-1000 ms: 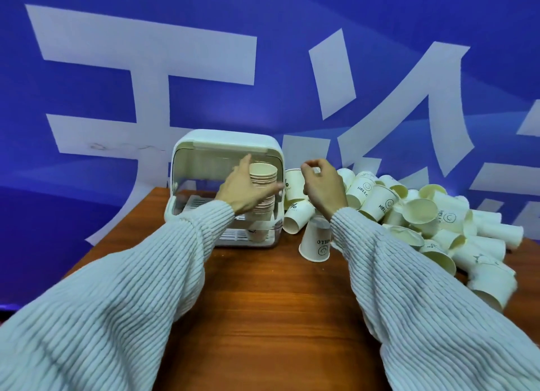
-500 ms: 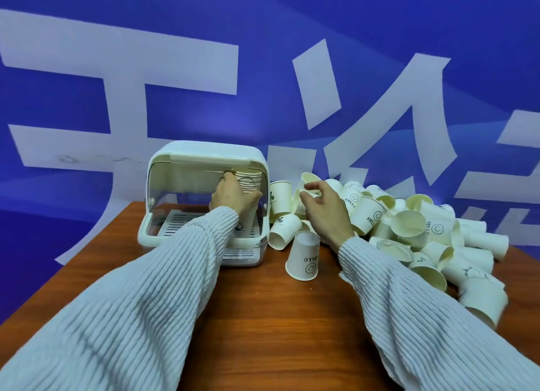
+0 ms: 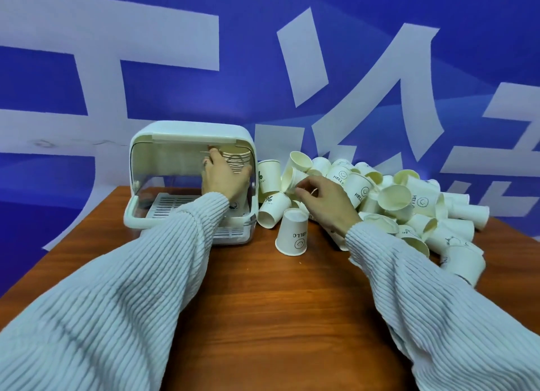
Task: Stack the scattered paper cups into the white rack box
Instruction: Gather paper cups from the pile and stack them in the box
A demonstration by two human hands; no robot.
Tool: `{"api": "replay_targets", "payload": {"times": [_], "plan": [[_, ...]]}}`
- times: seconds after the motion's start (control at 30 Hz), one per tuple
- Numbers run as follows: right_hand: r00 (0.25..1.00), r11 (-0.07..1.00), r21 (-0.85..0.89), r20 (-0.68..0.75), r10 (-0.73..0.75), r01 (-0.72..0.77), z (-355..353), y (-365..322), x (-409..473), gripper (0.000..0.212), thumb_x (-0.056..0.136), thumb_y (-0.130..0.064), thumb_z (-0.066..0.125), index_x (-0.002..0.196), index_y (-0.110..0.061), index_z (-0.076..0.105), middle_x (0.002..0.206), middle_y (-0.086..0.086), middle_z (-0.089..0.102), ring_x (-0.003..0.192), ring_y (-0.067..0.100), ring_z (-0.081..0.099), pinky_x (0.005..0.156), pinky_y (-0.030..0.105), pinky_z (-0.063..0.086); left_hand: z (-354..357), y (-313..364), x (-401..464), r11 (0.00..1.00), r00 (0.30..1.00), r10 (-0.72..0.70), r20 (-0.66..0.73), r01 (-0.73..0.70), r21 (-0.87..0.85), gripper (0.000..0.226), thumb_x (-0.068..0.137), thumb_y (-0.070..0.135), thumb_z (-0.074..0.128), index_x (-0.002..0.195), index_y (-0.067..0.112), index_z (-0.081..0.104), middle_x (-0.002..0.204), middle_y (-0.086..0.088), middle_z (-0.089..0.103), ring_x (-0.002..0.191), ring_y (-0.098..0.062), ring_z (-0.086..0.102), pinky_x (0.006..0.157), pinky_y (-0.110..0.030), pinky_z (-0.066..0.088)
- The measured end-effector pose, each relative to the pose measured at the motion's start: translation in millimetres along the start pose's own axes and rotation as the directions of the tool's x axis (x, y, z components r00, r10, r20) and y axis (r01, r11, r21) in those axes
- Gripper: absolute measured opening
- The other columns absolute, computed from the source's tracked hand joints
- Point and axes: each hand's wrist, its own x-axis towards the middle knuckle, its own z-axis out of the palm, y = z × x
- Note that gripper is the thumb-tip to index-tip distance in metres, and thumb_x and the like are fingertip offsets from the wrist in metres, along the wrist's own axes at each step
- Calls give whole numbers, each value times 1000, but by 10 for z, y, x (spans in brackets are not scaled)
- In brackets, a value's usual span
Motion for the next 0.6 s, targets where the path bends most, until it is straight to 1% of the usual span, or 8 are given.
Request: {"api": "replay_targets", "payload": {"times": [0.1, 0.17, 0.3, 0.33, 0.4, 0.47, 0.53, 0.6], "plan": [[974, 977, -174, 208, -89, 127, -32, 54, -111, 47, 89, -59, 63, 130, -38, 67, 133, -9, 62, 125, 14, 56, 111, 39, 44, -11, 50, -262, 995, 987, 94, -128, -90, 39, 75, 89, 39, 65, 151, 14, 30, 155, -15, 33, 146, -36, 24, 114, -55, 28], [932, 949, -251, 349, -96, 192, -3, 73, -178, 60, 91, -52, 69, 147, -33, 56, 153, -3, 50, 142, 16, 45, 115, 34, 35, -21, 82, -490, 981, 966, 194, -170, -189, 48, 65, 88, 34, 62, 146, 18, 39, 151, -12, 38, 144, -34, 23, 113, -52, 26], [940, 948, -281, 336, -52, 153, 113, 99, -241, 66, 85, -42, 74, 147, -31, 53, 147, 2, 55, 134, 21, 53, 109, 39, 44, -24, 87, -892, 898, 898, 440, -29, -441, -15, 57, 82, 37, 52, 134, 16, 54, 135, -9, 51, 130, -33, 40, 109, -49, 33], [963, 976, -197, 267, -38, 93, 122, 90, -254, 65, 83, -37, 76, 144, -27, 55, 140, 1, 59, 127, 19, 57, 104, 36, 46, -21, 64, -968, 874, 874, 485, 32, -484, -43, 60, 78, 41, 48, 130, 15, 58, 130, -8, 54, 125, -32, 45, 108, -48, 35], [987, 977, 177, 124, 97, -118, 109, 71, -286, 56, 86, -26, 77, 137, -18, 58, 122, 0, 66, 109, 16, 64, 94, 31, 49, -8, 6, -1121, 840, 829, 542, 141, -535, -88, 60, 76, 46, 46, 126, 16, 61, 125, -4, 55, 121, -26, 49, 106, -47, 38], [942, 760, 557, 171, 289, -334, 75, 46, -351, 45, 90, -27, 75, 131, -15, 60, 118, 7, 72, 104, 22, 71, 87, 35, 58, 36, -53, -1248, 816, 792, 578, 197, -568, -108, 57, 82, 52, 54, 130, 22, 55, 127, 0, 53, 120, -23, 51, 106, -43, 41], [888, 605, 652, 301, 347, -457, 29, 53, -452, 35, 94, -27, 72, 125, -13, 64, 116, 12, 75, 99, 25, 75, 81, 34, 61, 91, -63, -1337, 801, 770, 598, 221, -584, -131, 64, 81, 56, 65, 136, 28, 47, 131, 1, 51, 121, -23, 53, 105, -40, 44], [868, 599, 628, 348, 354, -496, -21, 102, -574, 31, 95, -26, 72, 122, -12, 65, 108, 9, 77, 89, 21, 76, 75, 30, 61, 178, -51, -1358, 818, 778, 574, 255, -559, -136, 73, 79, 47, 73, 142, 25, 43, 135, -3, 48, 122, -26, 54, 104, -43, 46]]}}
